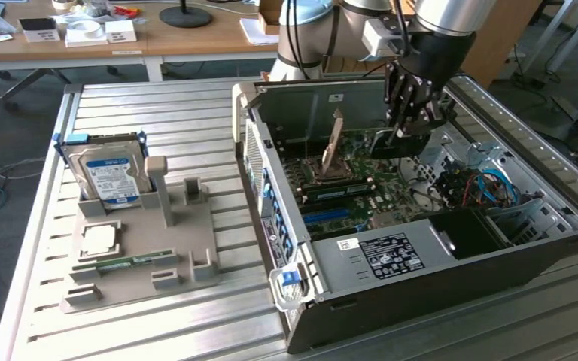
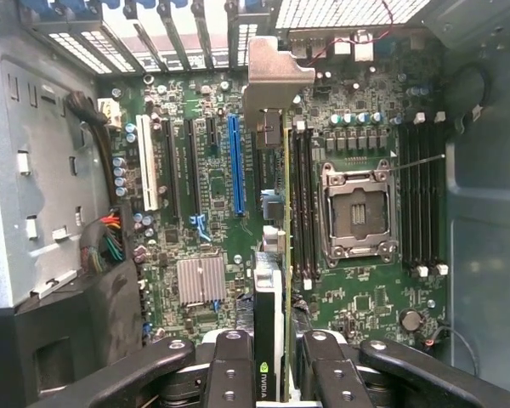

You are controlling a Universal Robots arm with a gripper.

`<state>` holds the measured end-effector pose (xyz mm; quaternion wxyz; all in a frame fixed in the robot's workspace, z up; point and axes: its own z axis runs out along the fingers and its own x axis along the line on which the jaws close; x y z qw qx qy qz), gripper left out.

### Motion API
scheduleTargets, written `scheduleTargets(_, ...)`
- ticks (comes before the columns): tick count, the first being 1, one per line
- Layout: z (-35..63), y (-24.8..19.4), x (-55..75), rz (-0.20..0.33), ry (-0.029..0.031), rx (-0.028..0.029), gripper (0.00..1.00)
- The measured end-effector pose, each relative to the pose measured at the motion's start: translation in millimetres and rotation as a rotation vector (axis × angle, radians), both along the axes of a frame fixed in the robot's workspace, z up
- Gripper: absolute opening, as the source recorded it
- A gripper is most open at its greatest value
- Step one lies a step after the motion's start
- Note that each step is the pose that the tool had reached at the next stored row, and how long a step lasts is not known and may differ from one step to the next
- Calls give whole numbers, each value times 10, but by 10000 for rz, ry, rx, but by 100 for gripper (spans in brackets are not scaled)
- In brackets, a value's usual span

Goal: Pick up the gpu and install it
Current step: 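Insert the gpu into the slot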

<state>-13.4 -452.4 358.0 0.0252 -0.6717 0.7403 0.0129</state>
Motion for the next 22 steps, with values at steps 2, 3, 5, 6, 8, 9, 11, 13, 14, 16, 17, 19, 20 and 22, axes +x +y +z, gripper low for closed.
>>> scheduleTargets(2,0,0,0,0,1,-2,27)
scheduleTargets(3,0,0,0,0,1,-2,27)
scheduleTargets(5,-9,0,-6,-1,-1,13,27)
scheduleTargets(6,-16,0,-14,4,-1,19,27)
scheduleTargets(8,-38,0,-34,12,0,19,27)
scheduleTargets(9,-53,0,-41,19,0,20,27)
scheduleTargets(11,-83,-2,-45,53,0,20,27)
scheduleTargets(13,-99,-3,-46,98,1,18,27)
scheduleTargets(14,-100,-3,-47,110,1,15,27)
scheduleTargets(16,-100,-3,-47,114,2,13,27)
scheduleTargets(17,-101,-3,-47,115,2,15,27)
scheduleTargets(19,-102,-3,-47,114,1,16,27)
scheduleTargets(20,-102,-3,-47,115,1,16,27)
scheduleTargets(22,-103,-3,-47,115,0,16,27)
